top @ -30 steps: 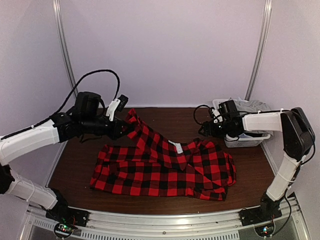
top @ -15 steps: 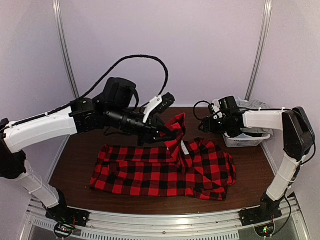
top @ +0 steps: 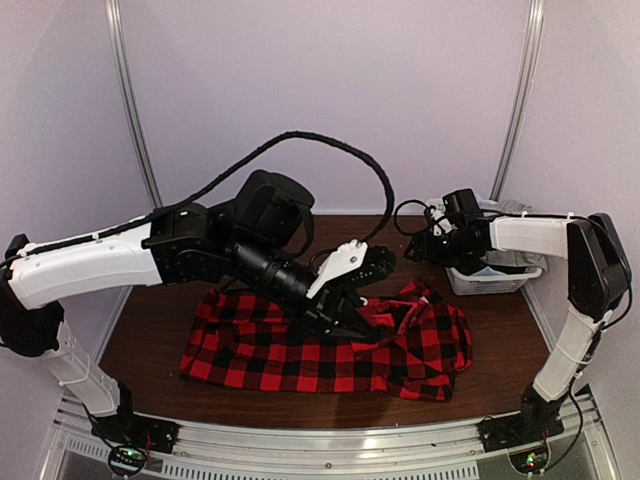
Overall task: Fold and stack the long sleeve shirts
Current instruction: Place the rectangle-folded shirt in the left sleeve.
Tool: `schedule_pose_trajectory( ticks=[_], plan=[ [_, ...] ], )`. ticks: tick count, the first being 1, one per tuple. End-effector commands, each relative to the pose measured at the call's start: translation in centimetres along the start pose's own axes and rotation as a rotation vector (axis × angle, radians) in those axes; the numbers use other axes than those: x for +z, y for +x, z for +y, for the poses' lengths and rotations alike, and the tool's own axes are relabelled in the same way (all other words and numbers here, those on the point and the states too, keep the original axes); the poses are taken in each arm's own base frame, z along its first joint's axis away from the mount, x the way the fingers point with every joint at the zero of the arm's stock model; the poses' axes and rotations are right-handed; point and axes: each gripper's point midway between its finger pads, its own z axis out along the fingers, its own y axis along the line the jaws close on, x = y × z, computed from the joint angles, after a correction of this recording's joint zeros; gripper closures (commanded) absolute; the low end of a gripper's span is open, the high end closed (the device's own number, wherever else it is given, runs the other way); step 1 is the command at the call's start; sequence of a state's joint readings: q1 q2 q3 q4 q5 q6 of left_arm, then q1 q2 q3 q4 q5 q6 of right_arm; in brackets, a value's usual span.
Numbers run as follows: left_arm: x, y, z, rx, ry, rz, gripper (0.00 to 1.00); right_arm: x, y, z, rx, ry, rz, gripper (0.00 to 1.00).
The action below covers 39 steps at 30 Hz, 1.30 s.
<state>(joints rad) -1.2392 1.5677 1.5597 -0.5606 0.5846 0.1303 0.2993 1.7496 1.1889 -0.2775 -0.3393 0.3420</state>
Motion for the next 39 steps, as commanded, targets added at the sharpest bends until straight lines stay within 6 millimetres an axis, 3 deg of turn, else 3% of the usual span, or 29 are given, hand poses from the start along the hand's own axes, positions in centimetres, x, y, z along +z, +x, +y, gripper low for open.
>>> schedule_pose_trajectory(
  ticks=[1, 6, 11, 16, 22, 26, 31, 39],
  plan=[
    [-0.7, -0.6, -1.2, 0.054, 0.039, -0.007, 1.0, -0.1, -0.2, -0.9, -0.007, 0.04, 0.006, 0.27],
    [-0.4, 0.0, -1.3, 0.055, 0.046, 0.01, 1.0, 0.1, 1.6, -0.2, -0.04, -0.001, 0.062, 0.31],
    [-0.4, -0.1, -0.3, 0.061, -0.013, 0.013, 1.0, 0.2, 5.1, 0.4, -0.075, -0.004, 0.134, 0.37],
    [-0.5, 0.3, 2.8, -0.018, -0.129, 0.017, 1.0, -0.1, 9.0, -0.6, -0.059, 0.011, 0.186, 0.45],
    [-3.3, 2.0, 7.6, -0.199, -0.231, -0.067, 1.0, -0.1, 11.8, -1.8, -0.051, 0.029, 0.227, 0.48],
    [-4.8, 4.4, 10.6, -0.31, -0.306, -0.1, 1.0, -0.5, 10.8, -2.0, -0.07, 0.054, 0.194, 0.43],
    [-6.6, 8.5, 15.3, -0.453, -0.402, -0.129, 1.0, -1.7, 7.5, -0.9, -0.098, 0.056, 0.125, 0.36],
    [-10.1, 12.0, 21.4, -0.611, -0.536, -0.187, 1.0, -2.9, 5.3, -0.3, -0.103, 0.068, 0.086, 0.33]
  ],
)
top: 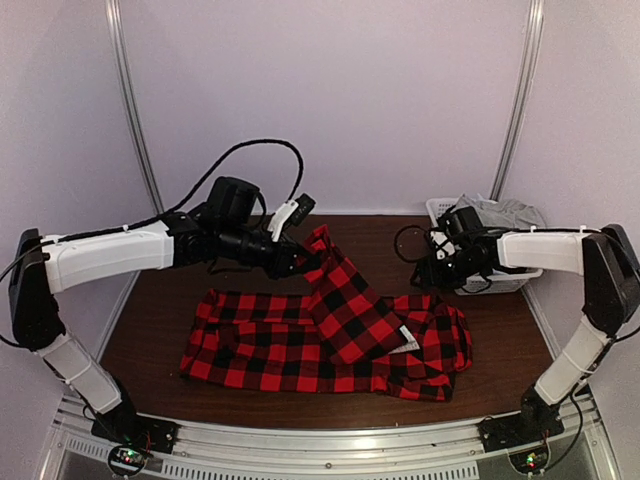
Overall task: Fold and stack the long sleeve shirts
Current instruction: Place the rectangle-folded shirt in the left sleeve.
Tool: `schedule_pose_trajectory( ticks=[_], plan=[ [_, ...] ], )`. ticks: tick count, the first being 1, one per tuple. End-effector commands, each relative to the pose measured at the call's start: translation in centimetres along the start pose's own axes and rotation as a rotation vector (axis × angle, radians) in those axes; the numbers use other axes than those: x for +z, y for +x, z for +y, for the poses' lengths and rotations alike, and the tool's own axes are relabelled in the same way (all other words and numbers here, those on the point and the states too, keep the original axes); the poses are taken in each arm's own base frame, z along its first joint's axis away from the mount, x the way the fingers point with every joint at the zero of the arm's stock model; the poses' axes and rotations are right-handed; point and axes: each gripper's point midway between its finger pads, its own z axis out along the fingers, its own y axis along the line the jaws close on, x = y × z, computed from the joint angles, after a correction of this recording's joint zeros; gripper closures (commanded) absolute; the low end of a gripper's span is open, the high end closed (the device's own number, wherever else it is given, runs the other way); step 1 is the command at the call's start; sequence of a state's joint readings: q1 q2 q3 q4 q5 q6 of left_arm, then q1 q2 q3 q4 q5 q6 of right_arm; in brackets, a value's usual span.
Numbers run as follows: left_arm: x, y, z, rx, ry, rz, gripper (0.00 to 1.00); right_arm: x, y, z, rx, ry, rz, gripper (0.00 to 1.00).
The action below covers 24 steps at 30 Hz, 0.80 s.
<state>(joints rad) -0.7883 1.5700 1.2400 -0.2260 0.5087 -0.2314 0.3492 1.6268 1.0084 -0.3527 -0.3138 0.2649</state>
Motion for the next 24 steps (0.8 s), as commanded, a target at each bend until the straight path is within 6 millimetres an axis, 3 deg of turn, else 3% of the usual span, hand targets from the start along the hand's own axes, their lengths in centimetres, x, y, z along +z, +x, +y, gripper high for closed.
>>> schedule_pose_trajectory(
  ticks=[1, 5, 14, 19, 24],
  plan=[
    [-0.7, -1.4, 4.1, -0.106, -0.072, -0.085, 1.0, -1.7, -1.6, -0.2, -0.011, 0.039, -0.046, 0.33],
    [-2.3, 1.0, 7.6, -0.203, -0.164, -0.078, 1.0, -2.2, -1.4, -0.2, -0.019, 0.04, -0.049, 0.33],
    [-5.0, 8.1, 13.0, -0.34, -0.362, -0.009, 1.0, -2.7, -0.8, 0.6, -0.03, -0.004, -0.048, 0.33],
    [-6.8, 10.6, 14.5, -0.391, -0.463, -0.002, 1.0, -2.4, -0.1, 1.0, -0.034, -0.027, -0.029, 0.33],
    [-7.5, 12.9, 15.0, -0.427, -0.495, 0.029, 1.0, -1.7, 0.9, 0.9, -0.036, -0.027, -0.001, 0.33]
  ],
)
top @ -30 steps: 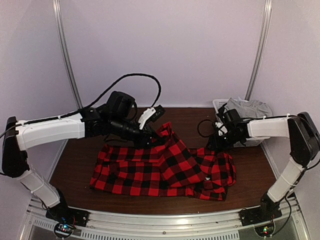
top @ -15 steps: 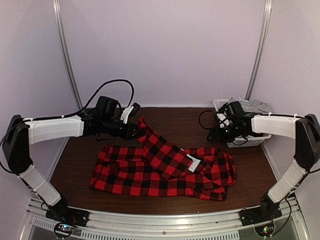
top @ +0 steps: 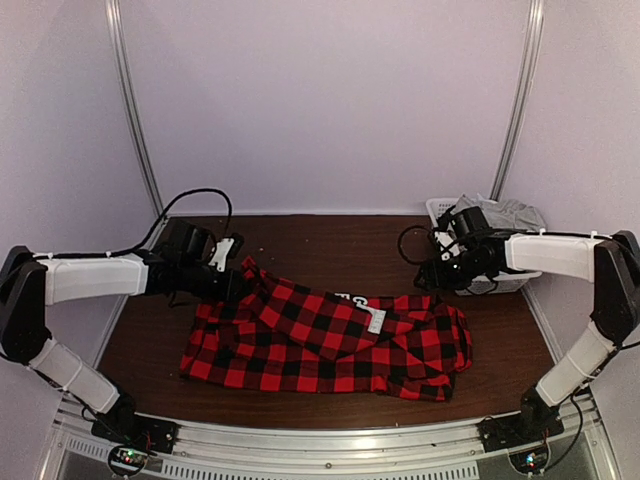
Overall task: Fold and stack the long sleeve shirts
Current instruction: Place the rectangle-folded shirt in the left sleeve.
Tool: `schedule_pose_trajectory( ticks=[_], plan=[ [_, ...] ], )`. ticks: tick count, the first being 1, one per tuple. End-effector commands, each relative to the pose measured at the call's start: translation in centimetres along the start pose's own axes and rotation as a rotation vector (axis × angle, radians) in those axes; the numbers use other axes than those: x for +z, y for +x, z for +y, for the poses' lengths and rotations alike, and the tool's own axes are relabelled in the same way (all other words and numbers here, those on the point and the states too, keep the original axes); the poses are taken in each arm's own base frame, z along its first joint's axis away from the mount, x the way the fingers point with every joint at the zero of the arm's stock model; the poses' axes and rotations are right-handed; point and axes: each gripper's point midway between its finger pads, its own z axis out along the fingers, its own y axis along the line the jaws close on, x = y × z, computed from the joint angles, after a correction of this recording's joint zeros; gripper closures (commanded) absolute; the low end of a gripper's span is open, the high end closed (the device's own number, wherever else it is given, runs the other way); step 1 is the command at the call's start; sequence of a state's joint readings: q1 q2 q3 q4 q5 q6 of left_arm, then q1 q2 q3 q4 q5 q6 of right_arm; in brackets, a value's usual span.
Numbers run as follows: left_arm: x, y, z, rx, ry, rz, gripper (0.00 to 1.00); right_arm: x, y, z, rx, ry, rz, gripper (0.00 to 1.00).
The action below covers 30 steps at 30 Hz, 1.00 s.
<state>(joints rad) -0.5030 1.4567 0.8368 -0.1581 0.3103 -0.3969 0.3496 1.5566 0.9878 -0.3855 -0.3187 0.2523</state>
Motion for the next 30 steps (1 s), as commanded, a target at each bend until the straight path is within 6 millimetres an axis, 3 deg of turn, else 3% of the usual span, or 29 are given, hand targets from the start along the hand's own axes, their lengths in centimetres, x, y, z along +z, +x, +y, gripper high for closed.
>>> schedule_pose_trajectory(
  ticks=[1, 13, 22, 27, 30],
  plan=[
    [-0.3, 0.2, 1.5, -0.026, -0.054, -0.025, 1.0, 0.1, 0.9, 0.5, -0.02, -0.021, 0.016, 0.33],
    [-0.3, 2.3, 5.8, -0.06, -0.233, 0.009, 1.0, 0.5, 1.6, 1.0, -0.034, -0.025, 0.035, 0.33],
    [0.9, 3.6, 5.3, -0.062, -0.173, 0.049, 0.99, 1.1, 2.4, 1.0, -0.04, -0.014, 0.054, 0.33],
    [1.4, 4.3, 5.0, -0.059, -0.139, 0.069, 0.91, 1.6, 2.2, 2.1, -0.05, -0.029, 0.05, 0.33],
    [1.2, 4.1, 5.4, -0.056, -0.168, 0.065, 0.79, 2.0, 1.8, 3.0, -0.066, -0.028, 0.047, 0.34]
  ],
)
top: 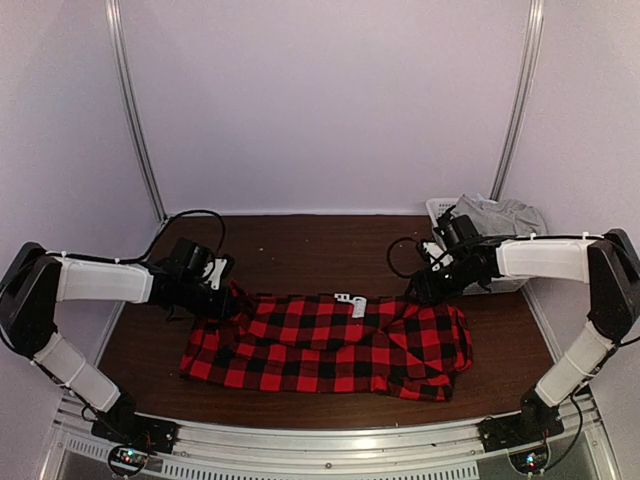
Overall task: Fold and stack the long sleeve shirts
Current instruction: Place the rectangle-folded shirt in the left sleeve, then smooth out the rectangle-folded shirt at the center of the board.
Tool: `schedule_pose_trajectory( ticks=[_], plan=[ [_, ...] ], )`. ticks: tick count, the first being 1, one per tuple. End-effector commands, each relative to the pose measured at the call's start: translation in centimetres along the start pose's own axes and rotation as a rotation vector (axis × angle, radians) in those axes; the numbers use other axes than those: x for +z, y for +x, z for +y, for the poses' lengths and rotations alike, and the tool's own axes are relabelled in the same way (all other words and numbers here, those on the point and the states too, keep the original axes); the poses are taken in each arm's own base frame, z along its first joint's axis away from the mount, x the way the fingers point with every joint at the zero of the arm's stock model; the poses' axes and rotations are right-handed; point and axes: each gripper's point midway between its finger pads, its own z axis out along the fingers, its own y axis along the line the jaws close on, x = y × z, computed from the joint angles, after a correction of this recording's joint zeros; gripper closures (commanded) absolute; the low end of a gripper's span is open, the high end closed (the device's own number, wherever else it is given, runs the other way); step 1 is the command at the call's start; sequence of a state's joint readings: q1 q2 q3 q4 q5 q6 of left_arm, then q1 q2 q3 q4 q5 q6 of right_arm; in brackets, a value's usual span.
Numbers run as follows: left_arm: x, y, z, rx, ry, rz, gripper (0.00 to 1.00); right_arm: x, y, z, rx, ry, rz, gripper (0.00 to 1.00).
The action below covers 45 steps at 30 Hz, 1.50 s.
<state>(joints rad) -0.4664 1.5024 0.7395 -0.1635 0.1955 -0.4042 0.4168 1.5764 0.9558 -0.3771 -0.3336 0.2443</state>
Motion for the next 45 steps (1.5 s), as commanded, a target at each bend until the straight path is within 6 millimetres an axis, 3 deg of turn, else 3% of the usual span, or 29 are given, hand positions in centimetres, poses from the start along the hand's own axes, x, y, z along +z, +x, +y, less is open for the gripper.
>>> schedule_pose_trajectory(
  ticks=[1, 6, 9, 14, 19, 22, 26, 31, 36, 40, 45],
  plan=[
    [-0.2, -1.0, 0.4, 0.011, -0.018, -0.042, 0.74, 0.7, -1.1, 1.2, -0.023, 0.017, -0.021, 0.35],
    [-2.8, -3.5, 3.0, -0.002, -0.209, -0.143, 0.35, 1.4, -1.7, 3.2, -0.081, 0.03, -0.022, 0.38],
    [-3.8, -5.3, 2.2, 0.01, -0.188, -0.207, 0.28, 2.0, -1.1, 3.9, -0.111, 0.055, -0.006, 0.4],
    [-3.3, -6.2, -2.0, 0.075, -0.045, -0.247, 0.24, 3.5, 0.5, 2.8, -0.125, 0.128, 0.04, 0.42],
    [-1.3, -4.8, -4.8, 0.132, 0.041, -0.209, 0.24, 5.0, 2.8, 0.2, -0.11, 0.228, 0.1, 0.43],
    [0.0, -3.8, -4.8, 0.134, 0.039, -0.18, 0.24, 5.4, 3.7, -1.9, -0.099, 0.32, 0.115, 0.42],
    [1.5, -1.9, -3.0, 0.125, -0.032, -0.133, 0.24, 5.2, 4.6, -3.5, -0.089, 0.397, 0.118, 0.39],
    [2.0, -0.3, -1.0, 0.116, -0.112, -0.107, 0.24, 2.9, 3.8, -2.6, -0.061, 0.365, 0.039, 0.36],
    [2.0, 0.2, -0.9, 0.11, -0.106, -0.114, 0.23, 0.2, 4.1, -2.0, -0.032, 0.343, -0.001, 0.32],
    [1.6, -0.3, -1.1, 0.11, -0.099, -0.142, 0.23, -1.0, 6.0, -2.4, 0.016, 0.343, 0.014, 0.31],
    [1.1, -0.5, -0.7, 0.104, -0.12, -0.161, 0.22, -0.7, 8.6, -3.3, 0.083, 0.351, 0.05, 0.31]
  ],
)
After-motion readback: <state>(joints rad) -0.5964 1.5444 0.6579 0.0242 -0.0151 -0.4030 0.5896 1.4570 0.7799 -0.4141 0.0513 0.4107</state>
